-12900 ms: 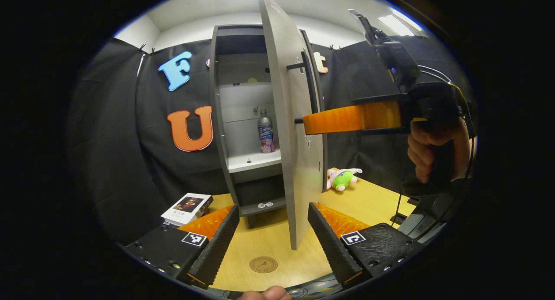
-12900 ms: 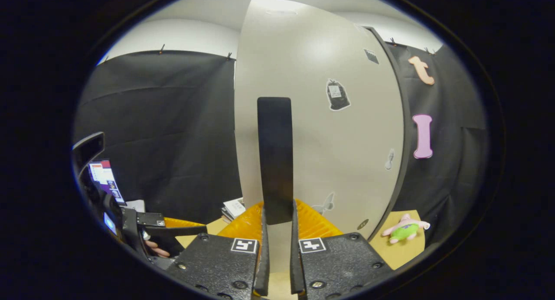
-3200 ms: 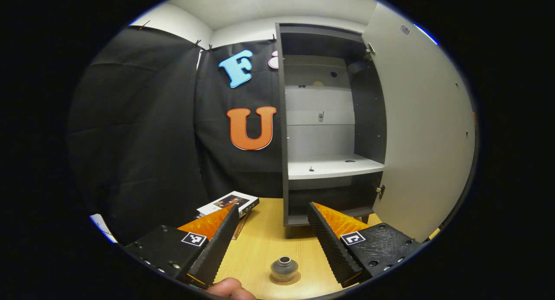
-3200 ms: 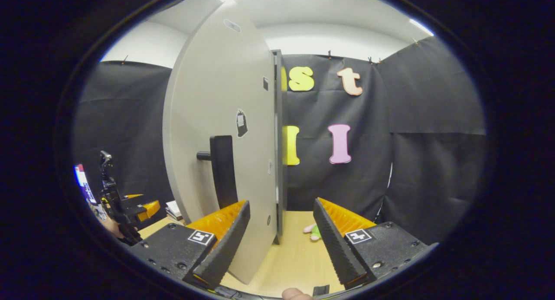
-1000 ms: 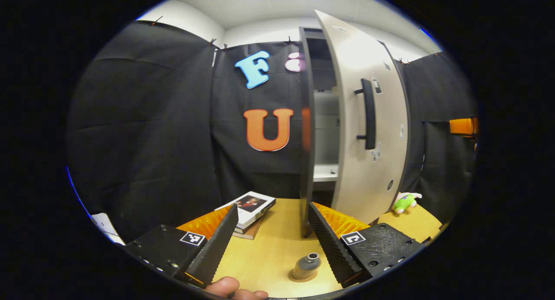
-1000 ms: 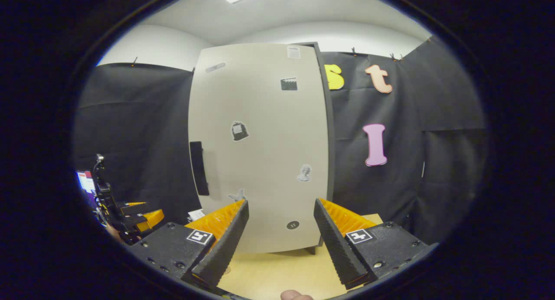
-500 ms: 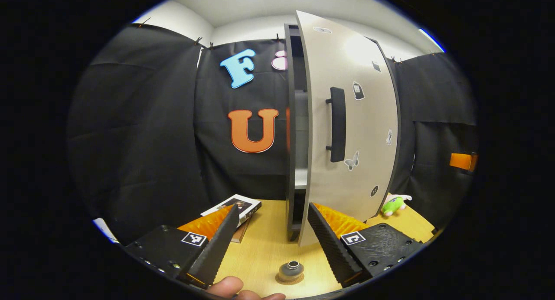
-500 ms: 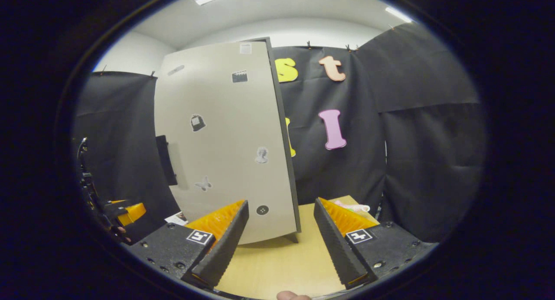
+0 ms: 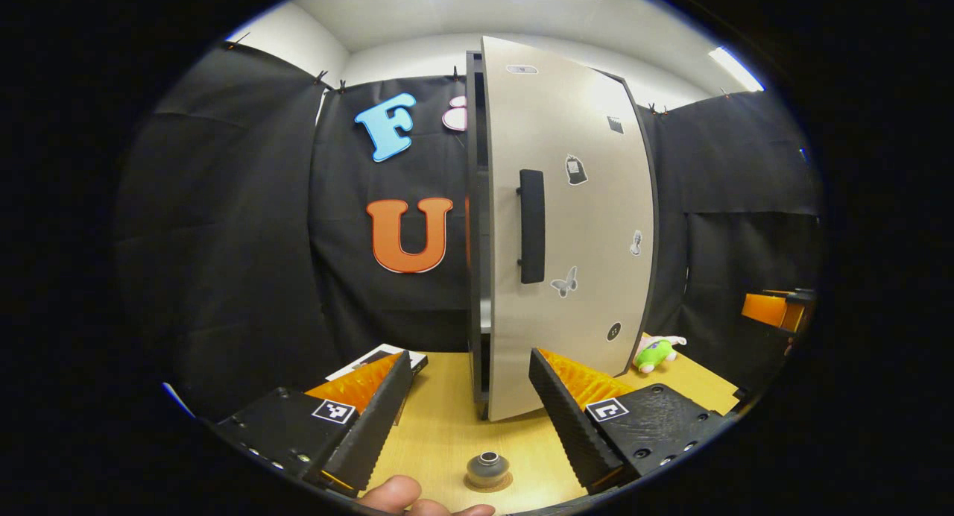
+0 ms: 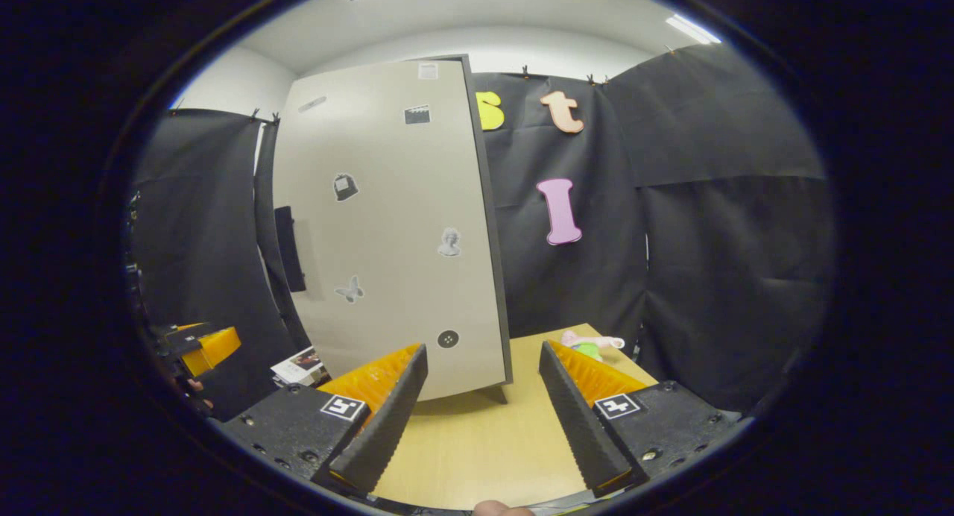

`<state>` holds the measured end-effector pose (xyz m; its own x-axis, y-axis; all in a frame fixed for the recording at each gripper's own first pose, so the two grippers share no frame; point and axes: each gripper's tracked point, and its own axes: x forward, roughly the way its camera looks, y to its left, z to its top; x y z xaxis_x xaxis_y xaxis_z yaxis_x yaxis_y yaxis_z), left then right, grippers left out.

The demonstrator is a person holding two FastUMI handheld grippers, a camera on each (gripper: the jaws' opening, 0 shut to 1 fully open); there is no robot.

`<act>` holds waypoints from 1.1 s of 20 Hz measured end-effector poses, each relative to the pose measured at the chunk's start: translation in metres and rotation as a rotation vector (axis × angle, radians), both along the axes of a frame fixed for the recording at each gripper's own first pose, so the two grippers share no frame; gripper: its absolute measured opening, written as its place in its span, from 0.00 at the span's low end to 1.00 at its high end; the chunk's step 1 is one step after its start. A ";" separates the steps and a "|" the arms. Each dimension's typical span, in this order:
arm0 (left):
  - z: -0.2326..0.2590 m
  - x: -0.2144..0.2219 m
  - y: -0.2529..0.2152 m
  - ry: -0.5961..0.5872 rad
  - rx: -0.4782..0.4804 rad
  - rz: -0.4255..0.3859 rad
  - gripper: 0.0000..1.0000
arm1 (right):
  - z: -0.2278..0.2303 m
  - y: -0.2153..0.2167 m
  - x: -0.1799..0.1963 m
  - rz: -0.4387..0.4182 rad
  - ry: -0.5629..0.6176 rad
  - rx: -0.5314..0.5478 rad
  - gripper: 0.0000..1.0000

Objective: Open the cabinet door with the right hand, grasp the bottle in the cabinet with the left hand and place it on the coaster, then close the cabinet door with the right hand.

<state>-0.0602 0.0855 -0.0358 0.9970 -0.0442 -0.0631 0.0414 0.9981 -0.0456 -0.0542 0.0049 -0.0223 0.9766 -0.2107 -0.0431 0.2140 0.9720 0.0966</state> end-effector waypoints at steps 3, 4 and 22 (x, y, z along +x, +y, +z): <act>0.004 0.001 -0.011 -0.007 -0.015 -0.019 0.96 | 0.002 0.001 -0.007 0.012 0.001 -0.067 0.97; 0.006 0.003 -0.016 -0.013 -0.013 -0.031 0.96 | 0.003 0.001 -0.009 0.015 -0.005 -0.075 0.97; 0.031 0.012 -0.043 -0.030 -0.034 -0.034 0.96 | 0.026 -0.003 0.008 0.116 -0.014 -0.139 0.95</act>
<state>-0.0477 0.0427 -0.0044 0.9963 -0.0799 -0.0309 0.0773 0.9940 -0.0777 -0.0457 0.0018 0.0034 0.9950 -0.0995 -0.0072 0.0991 0.9943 -0.0382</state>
